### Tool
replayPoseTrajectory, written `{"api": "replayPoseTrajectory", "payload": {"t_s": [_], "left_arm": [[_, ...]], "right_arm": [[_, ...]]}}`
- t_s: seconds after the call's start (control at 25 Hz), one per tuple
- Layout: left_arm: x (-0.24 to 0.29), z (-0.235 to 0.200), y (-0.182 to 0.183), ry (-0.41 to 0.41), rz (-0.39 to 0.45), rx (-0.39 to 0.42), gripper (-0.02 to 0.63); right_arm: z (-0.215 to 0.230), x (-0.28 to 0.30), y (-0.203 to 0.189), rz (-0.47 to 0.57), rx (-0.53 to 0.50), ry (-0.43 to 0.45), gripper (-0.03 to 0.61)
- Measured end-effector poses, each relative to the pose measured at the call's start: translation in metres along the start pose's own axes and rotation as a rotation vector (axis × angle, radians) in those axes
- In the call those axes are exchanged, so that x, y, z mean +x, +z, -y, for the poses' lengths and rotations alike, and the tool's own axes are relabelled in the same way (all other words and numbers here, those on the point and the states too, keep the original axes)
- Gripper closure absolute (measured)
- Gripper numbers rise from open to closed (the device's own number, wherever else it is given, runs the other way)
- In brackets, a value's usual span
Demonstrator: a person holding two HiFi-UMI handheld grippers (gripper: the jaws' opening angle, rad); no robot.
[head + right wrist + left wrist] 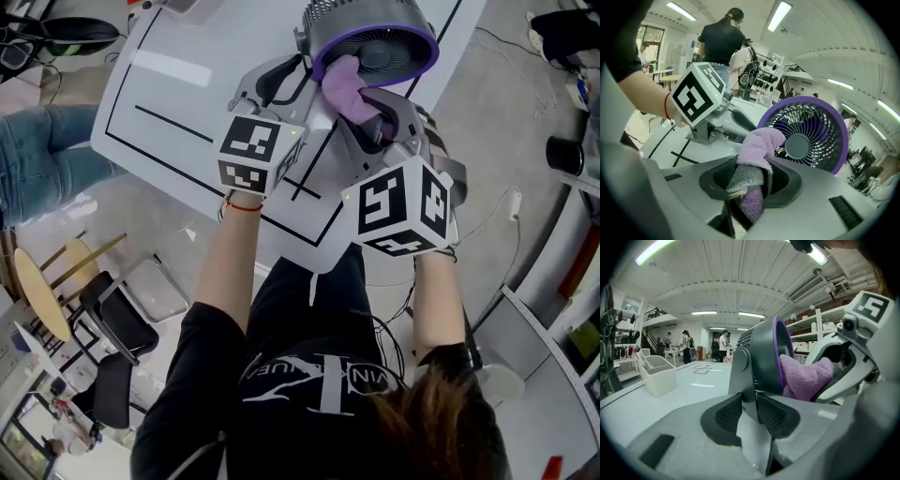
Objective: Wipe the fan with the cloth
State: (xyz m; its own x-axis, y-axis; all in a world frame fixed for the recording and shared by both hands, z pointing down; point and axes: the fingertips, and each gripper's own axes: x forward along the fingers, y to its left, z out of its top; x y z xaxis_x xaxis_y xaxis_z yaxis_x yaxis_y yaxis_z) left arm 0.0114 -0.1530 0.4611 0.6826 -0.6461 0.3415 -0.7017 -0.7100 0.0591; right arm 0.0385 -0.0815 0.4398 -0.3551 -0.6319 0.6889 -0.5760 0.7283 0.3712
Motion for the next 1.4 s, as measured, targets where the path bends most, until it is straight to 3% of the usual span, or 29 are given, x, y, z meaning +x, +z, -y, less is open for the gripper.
{"api": "replayPoseTrajectory", "payload": {"t_s": [0.16,0.4,0.6,1.16,1.4], "left_arm": [[0.001,-0.001,0.001,-0.002,-0.003,0.001,0.512],[0.000,-0.001,0.000,-0.005,-0.001,-0.003,0.511],[0.003,0.000,-0.001,-0.002,-0.004,0.000,0.511],[0.006,0.000,-0.003,0.007,-0.007,-0.012,0.511],[0.005,0.002,-0.001,0.008,-0.008,-0.010,0.511]], "right_arm": [[0.007,-0.005,0.009,0.042,0.055,0.035,0.443],[0.013,-0.015,0.024,0.109,0.036,0.015,0.443],[0.025,-0.029,0.036,0.213,0.114,0.013,0.443],[0.078,-0.068,0.029,0.351,0.331,-0.105,0.442],[0.068,-0.105,0.052,0.383,0.245,-0.107,0.443]]}}
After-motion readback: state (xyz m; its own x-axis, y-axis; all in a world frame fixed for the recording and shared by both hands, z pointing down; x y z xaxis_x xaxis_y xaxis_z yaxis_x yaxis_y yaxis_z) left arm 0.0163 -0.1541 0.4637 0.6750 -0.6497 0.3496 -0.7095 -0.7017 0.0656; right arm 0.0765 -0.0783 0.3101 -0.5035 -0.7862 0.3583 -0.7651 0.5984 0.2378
